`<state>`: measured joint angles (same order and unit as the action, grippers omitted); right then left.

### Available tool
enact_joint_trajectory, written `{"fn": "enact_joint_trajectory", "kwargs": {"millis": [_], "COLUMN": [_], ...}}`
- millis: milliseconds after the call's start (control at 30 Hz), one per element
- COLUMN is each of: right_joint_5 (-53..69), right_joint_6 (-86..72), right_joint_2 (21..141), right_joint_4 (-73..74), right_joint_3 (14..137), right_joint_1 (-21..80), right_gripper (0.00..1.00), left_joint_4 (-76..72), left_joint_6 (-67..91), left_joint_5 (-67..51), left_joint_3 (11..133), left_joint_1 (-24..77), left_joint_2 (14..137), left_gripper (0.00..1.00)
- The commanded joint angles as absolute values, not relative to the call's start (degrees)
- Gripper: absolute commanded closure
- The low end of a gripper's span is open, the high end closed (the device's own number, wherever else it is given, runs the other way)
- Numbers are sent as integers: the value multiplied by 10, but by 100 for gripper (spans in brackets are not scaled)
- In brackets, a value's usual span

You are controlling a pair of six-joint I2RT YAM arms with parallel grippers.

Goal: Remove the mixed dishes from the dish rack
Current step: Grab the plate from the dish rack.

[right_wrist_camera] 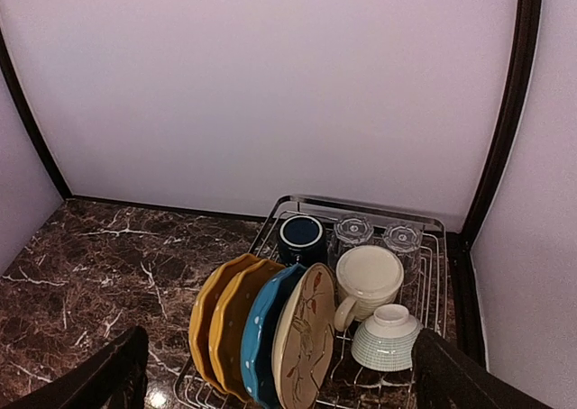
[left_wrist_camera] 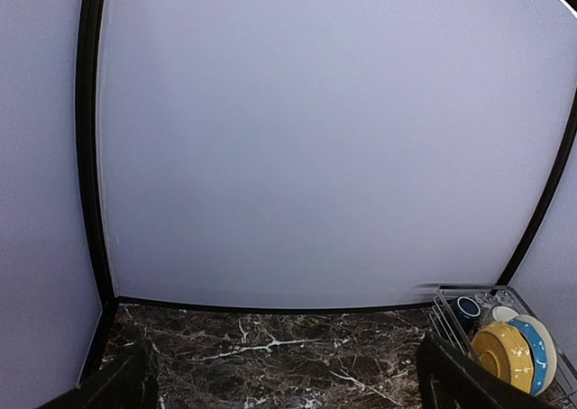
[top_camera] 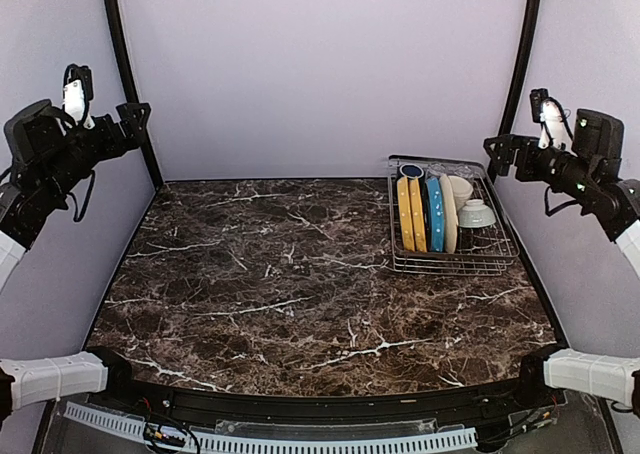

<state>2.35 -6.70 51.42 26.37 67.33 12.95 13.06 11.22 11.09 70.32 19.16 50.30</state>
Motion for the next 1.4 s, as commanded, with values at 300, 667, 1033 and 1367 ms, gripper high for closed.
{"fn": "enact_joint_trajectory", "kwargs": {"millis": [300,667,1033,1367], "right_joint_5": [-106,31,114,114], "right_joint_6": [-74,-98,-108,-93], "right_joint_2": [622,713,789,835], "right_joint_4": [373,384,289,230], "right_joint_3": [744,718,672,653], "right_joint_1": [184,142,124,124], "right_gripper": [1,15,44,75], "left_joint_4": [128,73,9,24], "left_joint_6": [207,240,267,277], "left_joint_5": [-120,-165,-80,-38], "left_joint_3": [643,621,589,602], "left_joint_1": [156,312,423,442], "left_joint_2": [594,741,791,804], "left_gripper": [1,1,1,1]}}
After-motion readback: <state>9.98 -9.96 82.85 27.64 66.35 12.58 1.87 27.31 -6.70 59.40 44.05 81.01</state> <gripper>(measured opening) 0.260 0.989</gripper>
